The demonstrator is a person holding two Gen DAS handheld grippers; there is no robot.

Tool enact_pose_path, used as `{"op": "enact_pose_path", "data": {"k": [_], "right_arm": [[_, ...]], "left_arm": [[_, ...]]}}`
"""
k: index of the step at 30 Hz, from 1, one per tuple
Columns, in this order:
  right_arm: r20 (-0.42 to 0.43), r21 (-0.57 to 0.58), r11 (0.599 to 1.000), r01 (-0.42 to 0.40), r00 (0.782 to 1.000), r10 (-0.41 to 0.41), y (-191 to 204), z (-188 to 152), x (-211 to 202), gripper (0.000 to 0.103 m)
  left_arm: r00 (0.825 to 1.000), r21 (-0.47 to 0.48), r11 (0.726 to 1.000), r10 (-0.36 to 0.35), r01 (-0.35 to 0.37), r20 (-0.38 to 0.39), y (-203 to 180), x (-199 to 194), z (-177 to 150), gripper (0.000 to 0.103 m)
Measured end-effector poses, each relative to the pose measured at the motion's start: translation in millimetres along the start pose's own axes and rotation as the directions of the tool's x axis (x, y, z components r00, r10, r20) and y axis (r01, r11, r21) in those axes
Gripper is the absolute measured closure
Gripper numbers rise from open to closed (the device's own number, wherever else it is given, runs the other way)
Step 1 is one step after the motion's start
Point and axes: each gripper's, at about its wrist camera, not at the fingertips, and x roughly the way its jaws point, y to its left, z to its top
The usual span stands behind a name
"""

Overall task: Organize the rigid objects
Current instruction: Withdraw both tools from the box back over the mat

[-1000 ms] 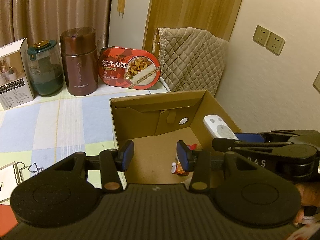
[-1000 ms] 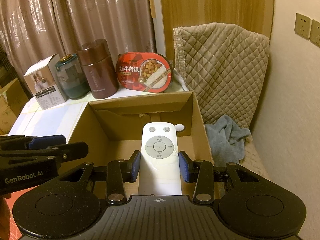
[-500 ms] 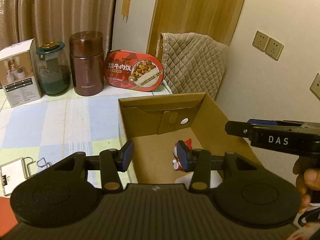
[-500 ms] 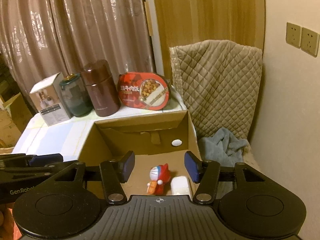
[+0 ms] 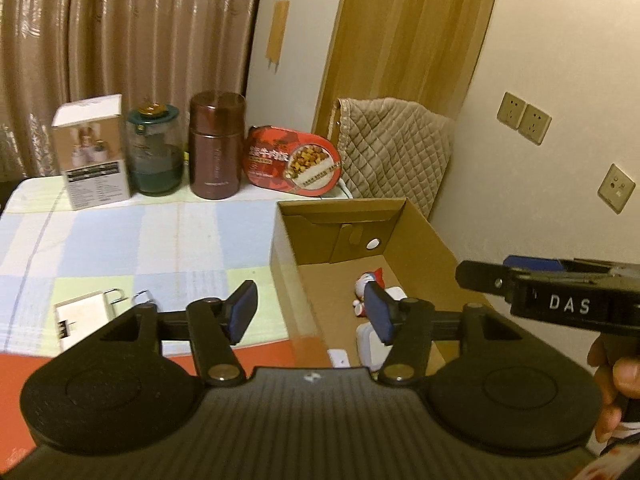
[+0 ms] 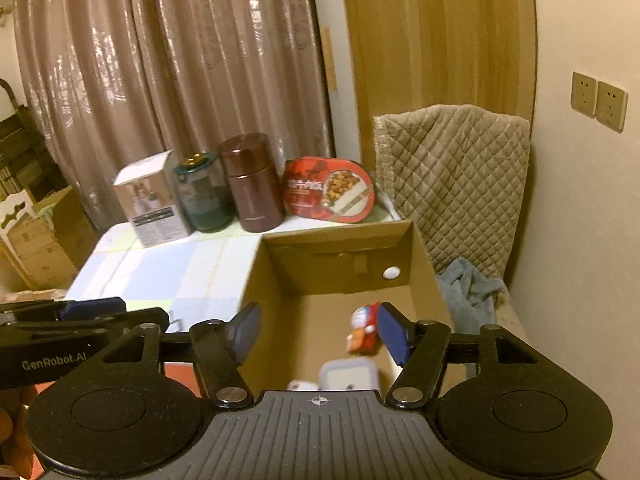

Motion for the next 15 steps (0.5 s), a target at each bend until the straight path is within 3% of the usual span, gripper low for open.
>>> {"op": "enact_pose_path", "data": {"k": [15], "right_arm": [[0.014,-0.029,0.997,-0.076,0.997,0.077,79,-44,-51,0.025]], "left_arm": [[0.994,-0.077,0.993,0.094,-0.090,0.053,73,-94,-46,0.010]]}}
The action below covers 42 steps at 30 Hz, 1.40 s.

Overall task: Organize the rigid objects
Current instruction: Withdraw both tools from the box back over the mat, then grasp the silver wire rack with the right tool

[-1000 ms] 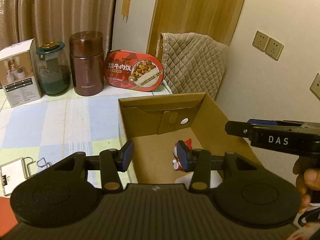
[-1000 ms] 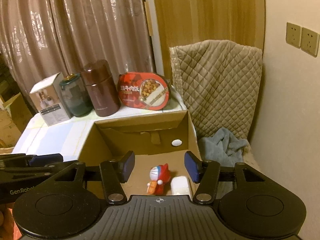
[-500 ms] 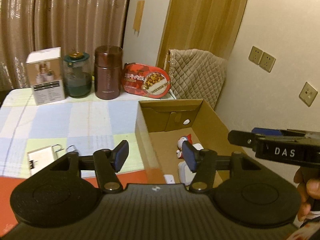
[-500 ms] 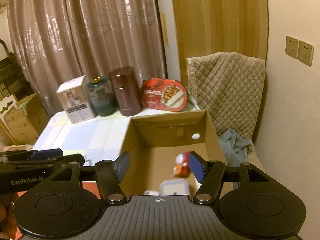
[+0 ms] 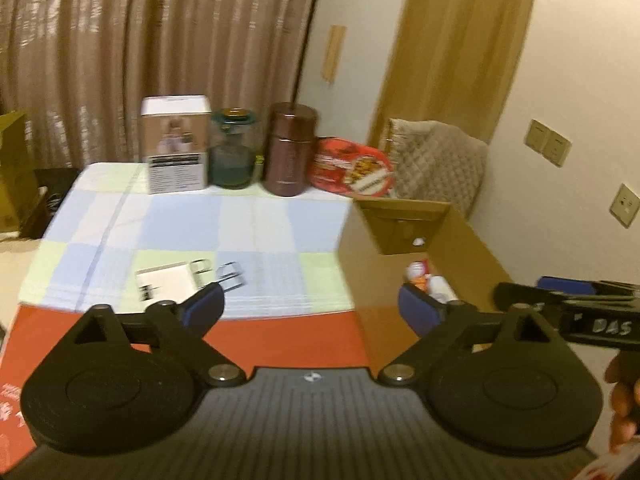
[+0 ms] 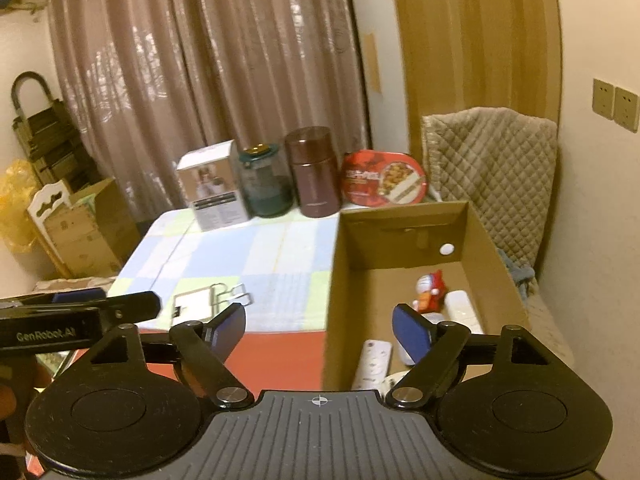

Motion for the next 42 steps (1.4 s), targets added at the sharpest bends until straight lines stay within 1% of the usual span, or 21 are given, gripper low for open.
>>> {"op": "enact_pose_path", "data": {"k": [2,6,10,14,19,23,27,30,38,40,42], "right_arm": [[0.005,-0.010,1.000,-0.008,1.000,0.008,9,-4,-2,0.024],[0.012,-0.029,0.999,-0.024,1.000,0.024,27,-10,-3,0.024],[0.013,-0.045,0.998,-0.051,0.999,0.051,45,-14,5,0.023],[0.005,-0.073,0.995,-0.067,0.998,0.068,63,-19,20,0.023],[-0.001,-0.087,0.993,-0.078,0.997,0.078,77,-25,45,0.023],[-0.018,-0.090,0.992,-0.087,0.996,0.086,85,-31,72,0.023],[-0.031,-0.108,0.990,-0.089,0.996,0.086,90,-38,101,0.023],[-0.040,-0.115,0.989,-0.091,0.995,0.087,93,-44,131,0.023],[-0.096,-0.172,0.978,-0.118,0.990,0.103,106,-58,226,0.023],[-0.095,-0.183,0.975,-0.122,0.990,0.106,108,-58,246,0.023],[-0.088,-0.195,0.972,-0.131,0.989,0.116,109,-58,267,0.023]], "left_arm": [[1.000,-0.009,1.000,0.029,-0.029,0.003,19,-9,-6,0.007],[0.996,-0.040,0.996,0.086,-0.085,0.014,60,-22,-14,0.006],[0.988,-0.053,0.987,0.153,-0.151,0.037,96,-34,-23,0.006],[0.978,-0.088,0.975,0.205,-0.202,0.032,125,-37,-30,0.006],[0.971,-0.140,0.962,0.239,-0.235,0.014,152,-28,-35,0.006],[0.966,-0.143,0.957,0.259,-0.253,0.020,165,-12,-40,0.006],[0.964,-0.136,0.955,0.266,-0.262,0.009,176,19,-42,0.006],[0.965,-0.131,0.956,0.263,-0.261,-0.001,185,45,-46,0.006],[0.968,-0.126,0.960,0.246,-0.249,-0.042,208,115,-54,0.007],[0.974,-0.145,0.963,0.221,-0.227,-0.056,215,129,-56,0.008],[0.971,-0.124,0.964,0.226,-0.234,-0.073,216,141,-54,0.008]]}}
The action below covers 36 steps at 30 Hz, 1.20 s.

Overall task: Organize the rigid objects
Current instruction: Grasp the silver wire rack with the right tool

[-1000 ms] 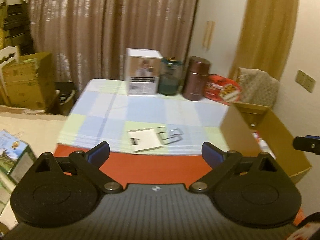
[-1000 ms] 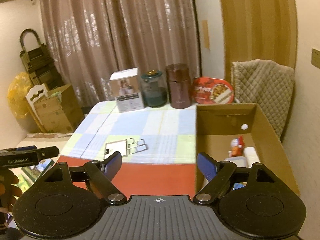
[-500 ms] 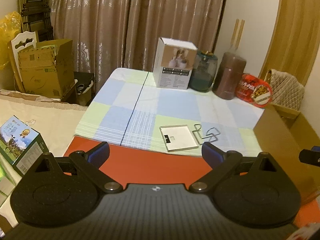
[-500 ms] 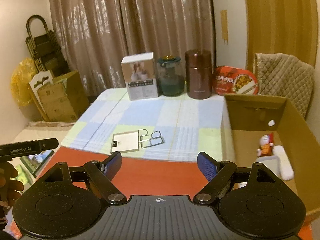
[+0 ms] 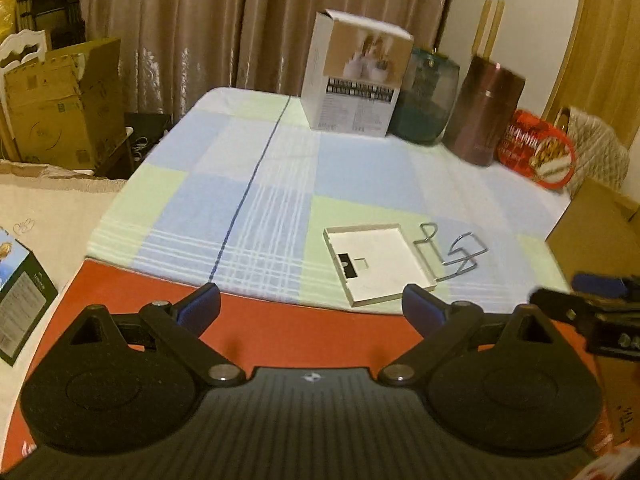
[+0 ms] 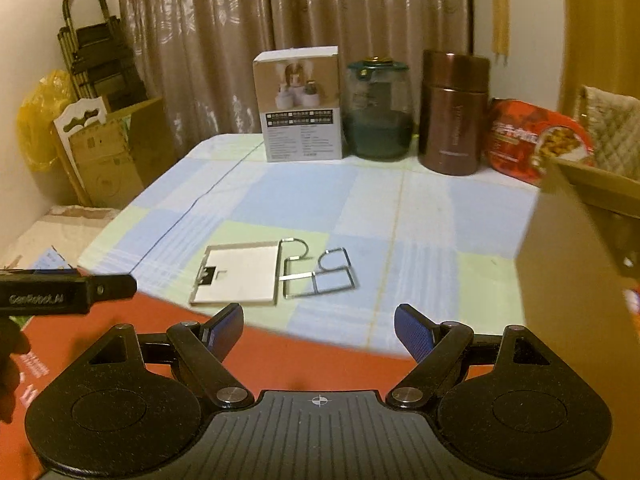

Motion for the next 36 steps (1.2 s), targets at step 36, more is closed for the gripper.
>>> {"op": "enact_pose_path", "data": {"k": [36], "right_arm": [[-0.032,-0.151,0.978,-0.146,0.989,0.142,2,-2,95,0.037]], "left_arm": [[0.998,-0.049,0.998,-0.038,0.036,-0.043,18,65,8,0.008]]}}
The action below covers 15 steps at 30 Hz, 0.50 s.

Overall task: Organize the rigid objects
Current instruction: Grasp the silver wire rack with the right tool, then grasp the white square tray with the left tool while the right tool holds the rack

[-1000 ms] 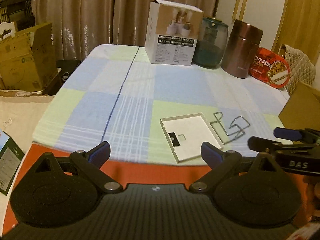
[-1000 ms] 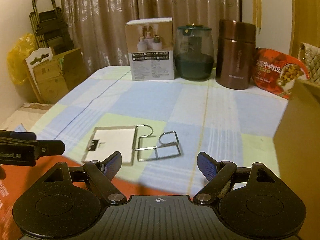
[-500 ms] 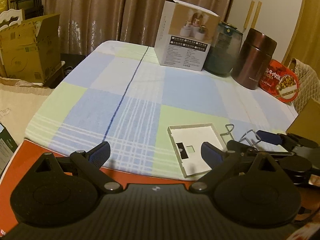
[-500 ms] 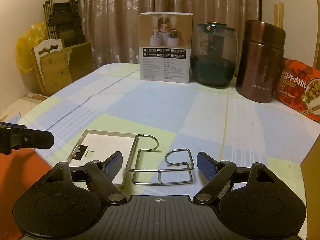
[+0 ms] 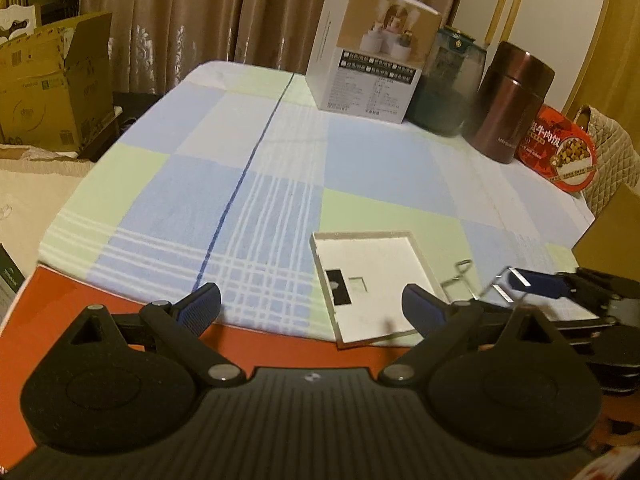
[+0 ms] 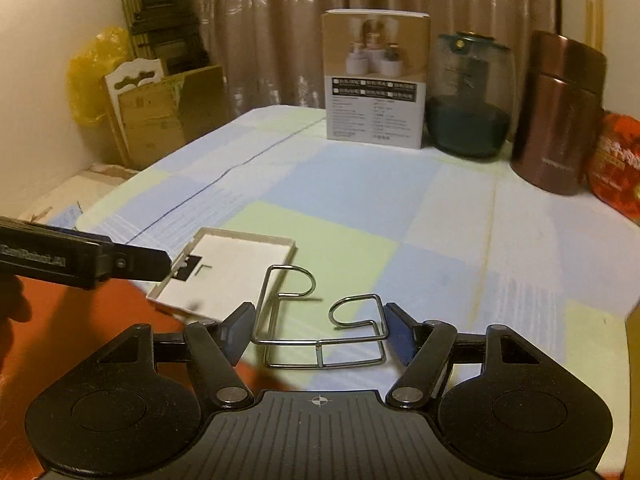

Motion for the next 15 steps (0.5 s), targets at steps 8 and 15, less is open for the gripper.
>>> {"op": "enact_pose_path", "data": {"k": [8,15], "right_arm": [[-0.025,0.107,0.982,0.153,0.988,-0.151,-27,0,-30,0.037],[-0.026,0.151,0.973,0.176,0.984,-0.174,-35,0,-44,0.037]], "left_arm": [[1.000,0.041,0.999,-0.007,0.007,-0.004,-27,24,0,0.007],[1.000,0.042,0.999,0.030,-0.030,0.002,-55,45,7,0.002]]}}
